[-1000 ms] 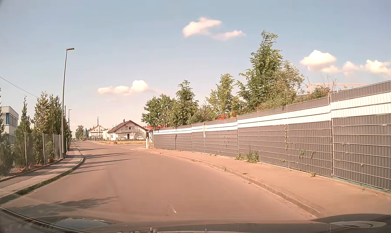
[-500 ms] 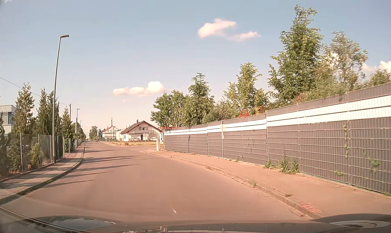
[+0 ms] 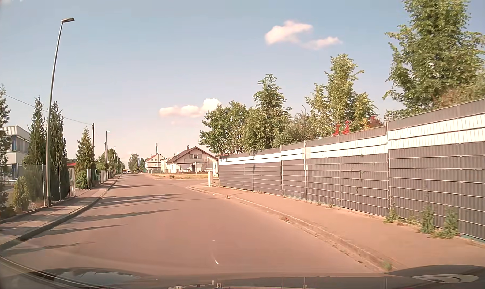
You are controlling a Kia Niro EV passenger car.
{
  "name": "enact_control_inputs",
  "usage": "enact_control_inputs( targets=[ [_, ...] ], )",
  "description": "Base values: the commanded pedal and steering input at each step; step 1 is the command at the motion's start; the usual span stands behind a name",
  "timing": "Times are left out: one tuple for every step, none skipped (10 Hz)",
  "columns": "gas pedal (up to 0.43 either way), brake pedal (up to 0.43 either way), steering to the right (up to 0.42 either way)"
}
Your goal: Follow the waypoints while adhering to traffic rules and regulations
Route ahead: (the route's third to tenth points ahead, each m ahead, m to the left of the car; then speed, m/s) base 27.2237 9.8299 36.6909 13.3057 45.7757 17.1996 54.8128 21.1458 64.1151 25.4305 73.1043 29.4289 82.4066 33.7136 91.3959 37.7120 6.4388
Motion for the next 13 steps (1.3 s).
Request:
enact_control_inputs(
  targets=[
    [0.039, 0.012, -0.081],
    [0.008, 0.012, -0.082],
    [0.000, 0.012, -0.085],
    [0.000, 0.012, -0.093],
    [0.000, 0.012, -0.104],
    [0.000, 0.012, -0.110],
    [0.000, 0.012, -0.112],
    [0.000, 0.018, -0.112],
    [0.000, 0.018, -0.112],
    [0.000, 0.018, -0.112],
    [0.000, 0.018, -0.112],
    [0.000, 0.018, -0.112],
    [0.000, 0.018, -0.111]
  ],
)
